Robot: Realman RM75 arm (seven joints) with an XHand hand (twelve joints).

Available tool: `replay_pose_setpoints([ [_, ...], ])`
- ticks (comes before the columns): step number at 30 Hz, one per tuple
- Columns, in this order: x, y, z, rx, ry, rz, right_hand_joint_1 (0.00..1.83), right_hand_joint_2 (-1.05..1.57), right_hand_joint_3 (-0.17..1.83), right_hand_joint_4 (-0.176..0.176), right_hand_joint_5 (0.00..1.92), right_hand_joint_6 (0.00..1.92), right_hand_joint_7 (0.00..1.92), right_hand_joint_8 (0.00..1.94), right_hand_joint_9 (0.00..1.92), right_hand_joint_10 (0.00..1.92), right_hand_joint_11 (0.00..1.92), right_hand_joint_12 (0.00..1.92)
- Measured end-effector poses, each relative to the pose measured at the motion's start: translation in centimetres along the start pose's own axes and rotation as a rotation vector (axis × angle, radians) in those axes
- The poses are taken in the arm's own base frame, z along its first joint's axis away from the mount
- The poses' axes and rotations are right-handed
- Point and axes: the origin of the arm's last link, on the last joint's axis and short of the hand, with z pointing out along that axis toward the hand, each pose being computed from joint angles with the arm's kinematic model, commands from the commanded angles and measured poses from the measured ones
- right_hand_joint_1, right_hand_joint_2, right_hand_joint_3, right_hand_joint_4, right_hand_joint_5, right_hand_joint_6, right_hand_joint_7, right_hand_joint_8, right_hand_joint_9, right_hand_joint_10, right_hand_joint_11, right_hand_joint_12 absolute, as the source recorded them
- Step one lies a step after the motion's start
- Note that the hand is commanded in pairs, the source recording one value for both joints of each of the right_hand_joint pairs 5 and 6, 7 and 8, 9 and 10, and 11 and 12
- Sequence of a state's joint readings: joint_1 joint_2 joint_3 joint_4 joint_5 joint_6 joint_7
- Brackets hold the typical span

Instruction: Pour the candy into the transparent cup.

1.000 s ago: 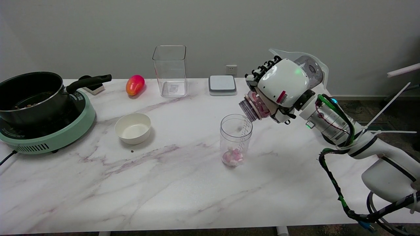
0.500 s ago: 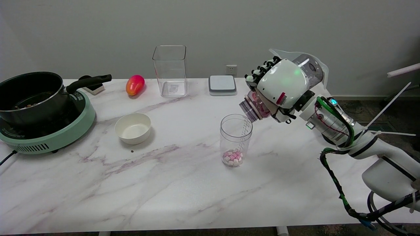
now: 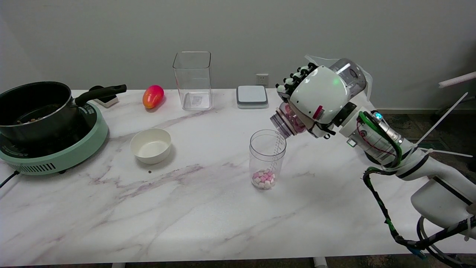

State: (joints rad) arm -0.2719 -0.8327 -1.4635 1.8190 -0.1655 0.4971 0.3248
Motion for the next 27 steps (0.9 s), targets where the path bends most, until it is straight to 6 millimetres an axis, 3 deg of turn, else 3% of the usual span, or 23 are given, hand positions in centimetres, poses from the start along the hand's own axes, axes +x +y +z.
replay_pose_setpoints([
  [27, 1.1, -0.4, 0.4, 0.043, 0.05, -0.067, 1.56, 0.74, 0.62, 0.0, 1.47, 1.47, 1.54, 1.54, 1.47, 1.47, 1.24, 1.24],
])
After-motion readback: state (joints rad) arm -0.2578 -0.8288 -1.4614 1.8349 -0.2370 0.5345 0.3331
